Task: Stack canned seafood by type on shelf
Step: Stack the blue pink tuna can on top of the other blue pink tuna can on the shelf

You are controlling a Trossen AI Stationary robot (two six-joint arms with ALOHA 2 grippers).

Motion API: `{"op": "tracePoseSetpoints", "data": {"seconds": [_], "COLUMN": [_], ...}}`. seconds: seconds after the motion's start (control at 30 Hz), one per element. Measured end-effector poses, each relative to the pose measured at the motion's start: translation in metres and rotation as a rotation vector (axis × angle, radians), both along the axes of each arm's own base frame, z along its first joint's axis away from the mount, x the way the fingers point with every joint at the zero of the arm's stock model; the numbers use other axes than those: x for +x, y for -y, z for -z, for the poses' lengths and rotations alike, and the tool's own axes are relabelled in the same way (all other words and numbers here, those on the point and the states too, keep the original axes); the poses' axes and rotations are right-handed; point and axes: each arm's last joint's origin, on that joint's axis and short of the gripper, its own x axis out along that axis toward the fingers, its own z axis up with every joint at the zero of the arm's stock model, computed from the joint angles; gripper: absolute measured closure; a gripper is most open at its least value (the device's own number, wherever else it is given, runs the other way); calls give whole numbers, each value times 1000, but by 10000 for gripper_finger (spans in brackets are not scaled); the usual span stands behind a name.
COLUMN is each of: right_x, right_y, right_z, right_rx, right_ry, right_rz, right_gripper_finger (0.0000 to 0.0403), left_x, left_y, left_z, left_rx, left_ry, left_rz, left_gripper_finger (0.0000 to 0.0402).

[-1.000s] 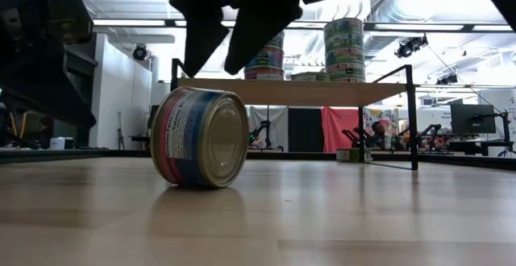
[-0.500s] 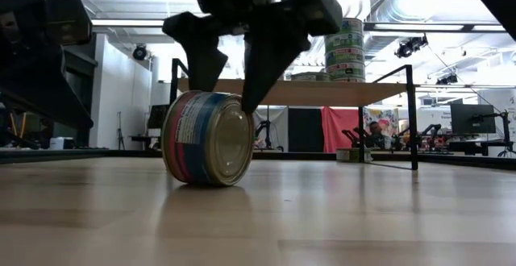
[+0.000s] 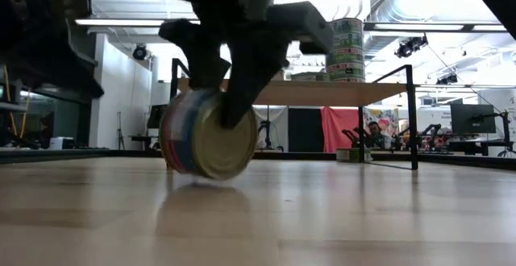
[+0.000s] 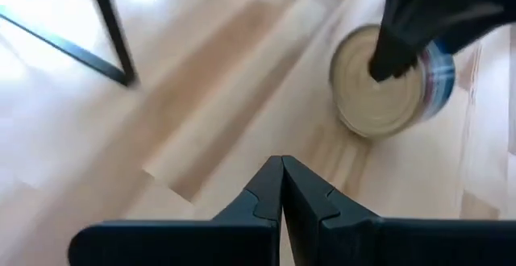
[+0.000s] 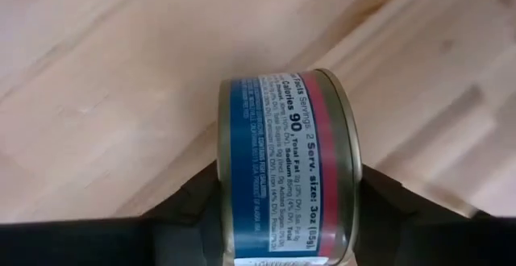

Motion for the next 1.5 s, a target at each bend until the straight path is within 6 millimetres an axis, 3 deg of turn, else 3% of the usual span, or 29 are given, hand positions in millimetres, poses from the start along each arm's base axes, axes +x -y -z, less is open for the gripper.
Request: {"op": "tracePoseSetpoints", "data": {"seconds": [0.13,0.27,0.37,0.6,0.77,0.9,1.17,1.5], "right_x": [-1,-5,-19,-52,-69,-73,-67,-66], "right_y": [0,3,5,29,57,80,122,148], "right_z": [-24,-68,-104,-181,-216,-226,-219,-215], "right_rx": [-3,-14,-38,-200,-384,-531,-704,-732], "right_ry": [38,158,307,631,773,781,681,631], "right_rz": [27,139,244,530,660,704,724,750], "right_gripper_finger": [233,233,233,233,233,233,233,229], "left_x": [-14,-26,-30,-29,-26,-24,-23,-22], "left_y": [-15,-29,-37,-48,-53,-55,-55,-55], "left_z": [-23,-42,-52,-57,-56,-56,-56,-57], "left_rx": [59,145,190,240,267,274,257,250], "left_ry": [46,128,179,171,145,123,123,123], "left_rz": [4,-21,-54,-73,-83,-68,-64,-60], "left_gripper_finger": [402,402,402,401,402,401,401,401]}}
